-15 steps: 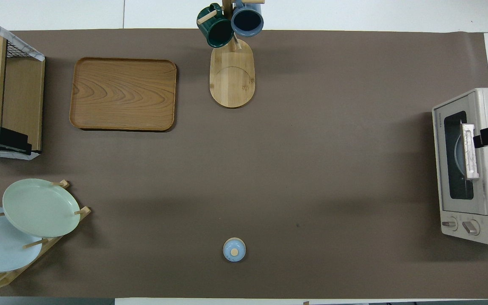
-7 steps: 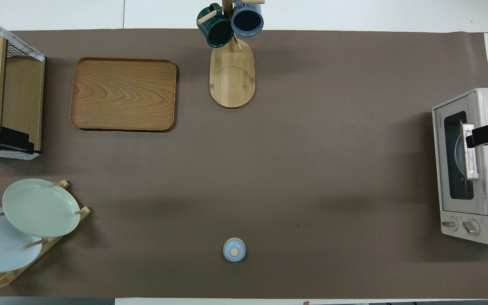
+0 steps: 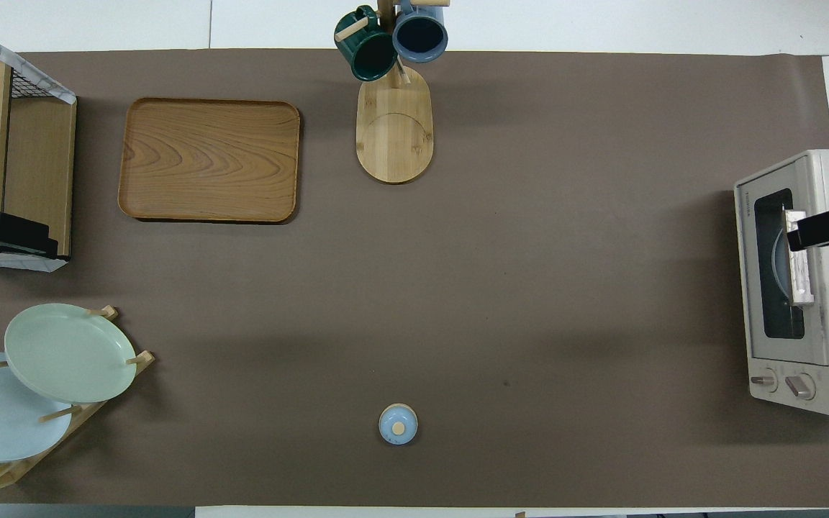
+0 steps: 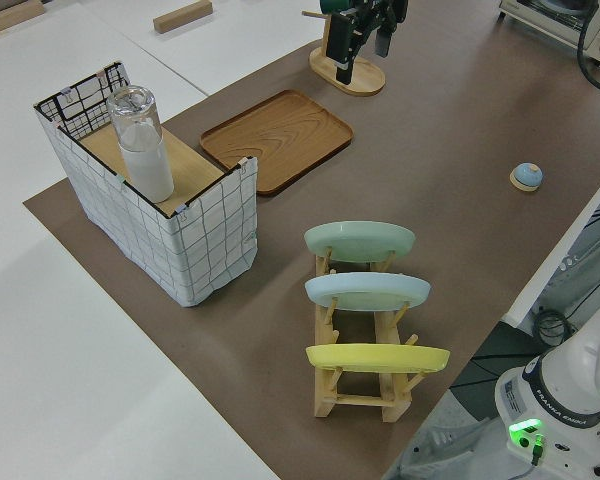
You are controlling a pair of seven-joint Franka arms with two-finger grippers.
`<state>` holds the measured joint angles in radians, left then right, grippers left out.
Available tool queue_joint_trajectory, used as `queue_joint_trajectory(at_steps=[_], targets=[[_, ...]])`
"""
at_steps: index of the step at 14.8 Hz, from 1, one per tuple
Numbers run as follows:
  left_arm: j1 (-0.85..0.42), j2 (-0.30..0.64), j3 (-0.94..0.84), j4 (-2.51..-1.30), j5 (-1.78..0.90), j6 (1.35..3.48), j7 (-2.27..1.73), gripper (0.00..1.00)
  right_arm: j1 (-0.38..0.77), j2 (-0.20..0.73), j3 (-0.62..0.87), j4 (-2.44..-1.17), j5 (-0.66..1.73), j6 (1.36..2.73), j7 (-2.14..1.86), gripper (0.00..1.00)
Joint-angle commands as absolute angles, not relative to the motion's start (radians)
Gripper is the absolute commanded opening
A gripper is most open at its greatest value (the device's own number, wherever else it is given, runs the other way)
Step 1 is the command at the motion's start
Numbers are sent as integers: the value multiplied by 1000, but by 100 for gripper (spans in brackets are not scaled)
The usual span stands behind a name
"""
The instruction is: Put eggplant into oven
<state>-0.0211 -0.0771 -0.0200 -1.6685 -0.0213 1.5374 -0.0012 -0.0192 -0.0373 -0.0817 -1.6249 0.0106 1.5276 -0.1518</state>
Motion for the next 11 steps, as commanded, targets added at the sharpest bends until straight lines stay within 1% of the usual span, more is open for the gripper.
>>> queue_joint_trajectory(at_steps=[1, 11], targets=[[-29, -92, -14, -1678, -34, 1548, -6, 100, -12, -35, -89, -1618, 5, 1520, -138, 100], [-21, -92, -14, -1678, -34, 1545, -6, 100, -12, -35, -87, -1620, 3, 1525, -137, 100]])
